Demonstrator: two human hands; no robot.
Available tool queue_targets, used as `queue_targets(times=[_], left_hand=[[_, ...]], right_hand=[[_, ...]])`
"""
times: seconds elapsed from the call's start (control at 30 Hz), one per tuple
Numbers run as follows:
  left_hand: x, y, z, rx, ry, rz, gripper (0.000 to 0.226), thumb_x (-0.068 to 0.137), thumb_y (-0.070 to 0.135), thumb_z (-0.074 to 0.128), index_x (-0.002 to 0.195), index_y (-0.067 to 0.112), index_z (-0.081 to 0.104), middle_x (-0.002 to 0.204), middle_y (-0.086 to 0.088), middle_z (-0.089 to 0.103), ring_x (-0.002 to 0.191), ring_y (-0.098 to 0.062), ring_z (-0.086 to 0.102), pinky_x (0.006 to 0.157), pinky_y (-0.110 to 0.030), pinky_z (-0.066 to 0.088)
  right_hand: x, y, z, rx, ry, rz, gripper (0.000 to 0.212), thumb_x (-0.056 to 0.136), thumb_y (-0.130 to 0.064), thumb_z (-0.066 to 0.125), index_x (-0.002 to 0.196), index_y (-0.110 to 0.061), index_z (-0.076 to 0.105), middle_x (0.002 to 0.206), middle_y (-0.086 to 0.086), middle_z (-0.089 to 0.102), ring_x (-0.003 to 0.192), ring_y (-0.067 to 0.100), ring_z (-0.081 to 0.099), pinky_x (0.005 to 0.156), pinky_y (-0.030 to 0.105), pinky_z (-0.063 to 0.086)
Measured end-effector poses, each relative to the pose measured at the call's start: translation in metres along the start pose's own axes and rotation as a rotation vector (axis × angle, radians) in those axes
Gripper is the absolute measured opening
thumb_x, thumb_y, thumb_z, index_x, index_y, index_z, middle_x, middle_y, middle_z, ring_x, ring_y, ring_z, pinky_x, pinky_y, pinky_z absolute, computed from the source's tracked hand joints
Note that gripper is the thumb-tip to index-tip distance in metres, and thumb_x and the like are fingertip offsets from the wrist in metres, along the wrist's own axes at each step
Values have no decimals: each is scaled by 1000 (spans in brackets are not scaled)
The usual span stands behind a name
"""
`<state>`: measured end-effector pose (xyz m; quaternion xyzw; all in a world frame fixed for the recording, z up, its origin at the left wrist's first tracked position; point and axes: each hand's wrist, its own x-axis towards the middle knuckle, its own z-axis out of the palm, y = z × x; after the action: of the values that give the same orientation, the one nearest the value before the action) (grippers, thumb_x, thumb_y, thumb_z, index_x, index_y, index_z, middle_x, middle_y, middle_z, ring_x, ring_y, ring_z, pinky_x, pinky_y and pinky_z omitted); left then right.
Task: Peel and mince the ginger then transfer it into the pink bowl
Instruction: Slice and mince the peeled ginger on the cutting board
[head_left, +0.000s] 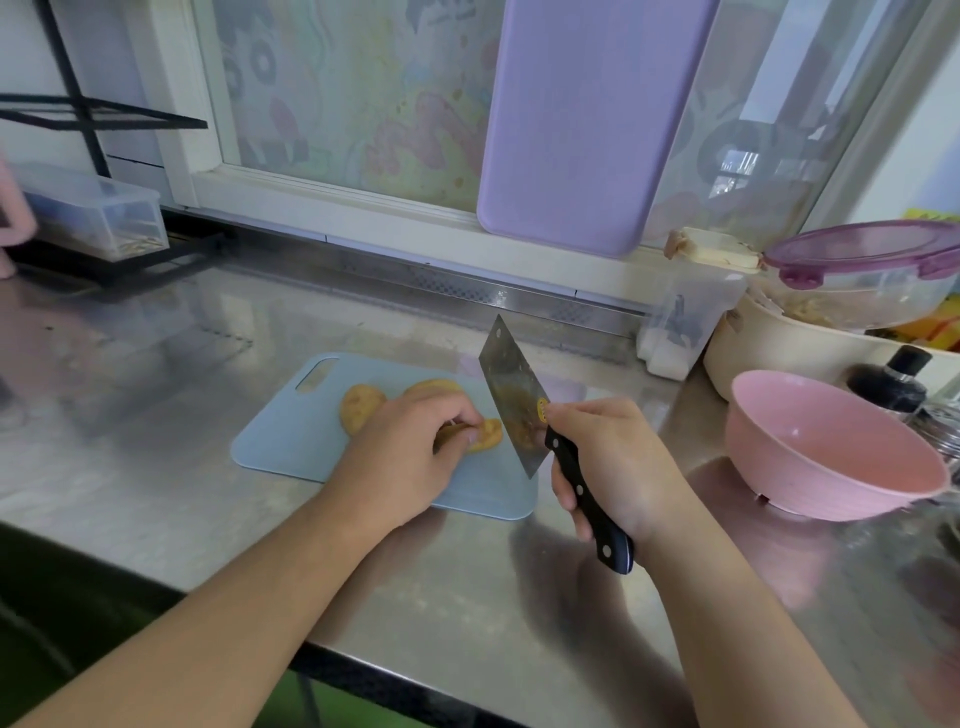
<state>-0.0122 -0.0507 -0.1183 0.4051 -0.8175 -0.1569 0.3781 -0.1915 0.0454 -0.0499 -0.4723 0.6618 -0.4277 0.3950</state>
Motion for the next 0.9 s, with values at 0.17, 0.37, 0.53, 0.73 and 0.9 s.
queue_targets(times=[0.17,0.37,0.53,0.73,0.9], left_hand=[[0,1,0,10,18,14,8,94,19,75,92,27,75,92,15,70,90,-3,58,79,-13,42],[0,2,0,24,31,28,8,92,17,76,89,25,75,93,13,73,90,-5,62,83,-13,41],[1,2,0,9,31,-4,8,92,17,77,89,25,76,94,15,74,95,-3,59,82,-5,38],[0,2,0,-8,23,-15,8,92,17,77,90,25,76,94,15,74,94,-1,57,80,-6,40],[1,0,0,13,18,0,6,93,21,76,91,27,76,93,16,73,91,-3,59,78,-9,41]], right_hand=[[0,0,1,-22,-2,4,44,107,-23,44,104,20,53,52,22,50,30,25,40,42,30,31],[-3,-3,1,-91,-6,15,40,107,-21,43,100,16,53,51,21,50,29,25,41,41,28,32],[1,-9,4,-187,-31,57,28,104,-17,42,89,2,56,49,20,52,28,25,44,40,24,36],[15,-18,9,-210,-33,62,26,103,-14,41,83,-2,52,50,20,53,28,24,43,39,21,36],[17,-20,7,-155,10,15,36,106,-18,44,88,10,56,50,19,51,29,23,40,37,21,33]])
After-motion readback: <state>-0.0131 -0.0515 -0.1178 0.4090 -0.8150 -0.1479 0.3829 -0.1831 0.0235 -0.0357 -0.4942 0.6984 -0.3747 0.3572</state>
